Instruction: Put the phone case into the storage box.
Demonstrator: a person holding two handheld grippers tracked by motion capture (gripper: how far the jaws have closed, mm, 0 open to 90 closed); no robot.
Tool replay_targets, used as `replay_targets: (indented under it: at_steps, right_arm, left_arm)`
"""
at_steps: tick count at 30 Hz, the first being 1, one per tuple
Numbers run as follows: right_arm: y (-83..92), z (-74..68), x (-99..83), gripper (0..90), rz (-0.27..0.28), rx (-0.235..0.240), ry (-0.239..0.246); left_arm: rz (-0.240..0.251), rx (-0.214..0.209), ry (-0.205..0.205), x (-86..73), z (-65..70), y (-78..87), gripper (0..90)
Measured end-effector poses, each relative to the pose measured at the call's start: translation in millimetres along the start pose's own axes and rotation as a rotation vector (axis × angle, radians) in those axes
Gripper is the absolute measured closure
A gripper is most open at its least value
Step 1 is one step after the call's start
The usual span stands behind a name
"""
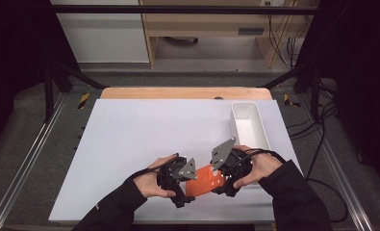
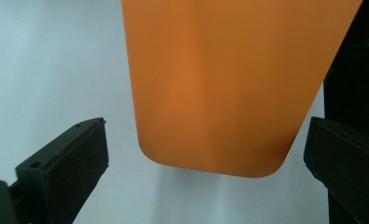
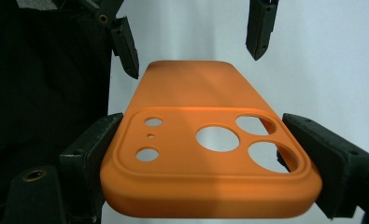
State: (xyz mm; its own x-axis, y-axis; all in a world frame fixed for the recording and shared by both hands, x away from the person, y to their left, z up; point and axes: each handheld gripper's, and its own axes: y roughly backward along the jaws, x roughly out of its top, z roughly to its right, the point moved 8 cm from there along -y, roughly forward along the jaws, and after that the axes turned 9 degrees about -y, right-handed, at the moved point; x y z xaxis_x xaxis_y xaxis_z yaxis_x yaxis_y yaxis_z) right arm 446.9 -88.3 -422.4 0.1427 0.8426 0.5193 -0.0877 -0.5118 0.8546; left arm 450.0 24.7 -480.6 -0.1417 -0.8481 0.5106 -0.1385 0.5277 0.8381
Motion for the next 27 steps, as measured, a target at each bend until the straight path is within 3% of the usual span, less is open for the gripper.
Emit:
replay_targets:
  at_steps: [11,18,27]
  right_arm:
    - [-4.1,-0.5,3.4,16.4,-0.028,0.004,-0.001]
    - [-4.8,-0.9,6.0,16.4,-0.042,0.003,0.000]
    - [-6.6,-2.5,9.6,16.4,-0.064,0.007,0.002]
  left_arm:
    - [-0.026,-0.011,-0.010,6.3,2.0,-6.0,0.0]
    - [-0.069,-0.030,-0.029,7.1,4.2,-10.5,0.0]
    - [-0.064,-0.027,-0.023,12.0,4.8,-12.7,0.8]
